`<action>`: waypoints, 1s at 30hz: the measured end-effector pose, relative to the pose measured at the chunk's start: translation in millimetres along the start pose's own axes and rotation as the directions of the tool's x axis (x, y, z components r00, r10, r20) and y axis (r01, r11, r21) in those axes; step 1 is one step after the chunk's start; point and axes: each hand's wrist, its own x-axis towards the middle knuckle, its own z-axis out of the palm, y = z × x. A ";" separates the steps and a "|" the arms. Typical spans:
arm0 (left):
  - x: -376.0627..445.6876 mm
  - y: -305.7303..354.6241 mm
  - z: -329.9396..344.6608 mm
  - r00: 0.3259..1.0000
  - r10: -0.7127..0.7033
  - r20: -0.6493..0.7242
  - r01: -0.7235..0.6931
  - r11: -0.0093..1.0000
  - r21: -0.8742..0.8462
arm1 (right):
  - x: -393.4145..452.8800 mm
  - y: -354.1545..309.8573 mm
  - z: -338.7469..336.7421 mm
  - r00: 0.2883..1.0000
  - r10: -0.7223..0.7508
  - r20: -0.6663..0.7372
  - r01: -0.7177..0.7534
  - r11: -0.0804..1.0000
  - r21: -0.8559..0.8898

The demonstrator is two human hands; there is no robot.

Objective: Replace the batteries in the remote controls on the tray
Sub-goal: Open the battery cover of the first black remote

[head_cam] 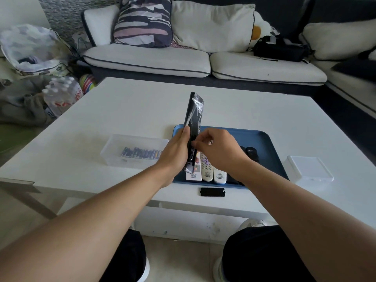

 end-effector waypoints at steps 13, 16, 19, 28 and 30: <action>-1.6 7.3 7.9 0.975 0.198 -0.106 -0.176 0.967 0.184 | -1.6 -5.1 -6.0 0.969 0.222 0.113 -0.248 0.892 0.378; -1.7 12.3 3.0 0.990 0.010 -0.139 -0.012 1.000 -0.012 | 5.1 -4.5 -14.8 0.943 0.235 0.237 -0.333 0.648 0.685; -6.0 19.3 -1.6 0.975 -0.220 -0.037 0.193 0.915 -0.354 | 10.7 -0.6 -21.7 0.908 0.184 0.377 -0.418 0.329 0.847; -4.1 20.0 -12.7 0.929 -0.371 0.001 0.316 0.790 -0.525 | 7.0 -4.4 -12.1 0.864 0.207 0.459 -0.503 0.385 0.774; -4.2 20.0 -13.5 0.928 -0.371 -0.006 0.311 0.786 -0.535 | 6.5 -5.8 -9.5 0.880 0.239 0.410 -0.474 0.460 0.751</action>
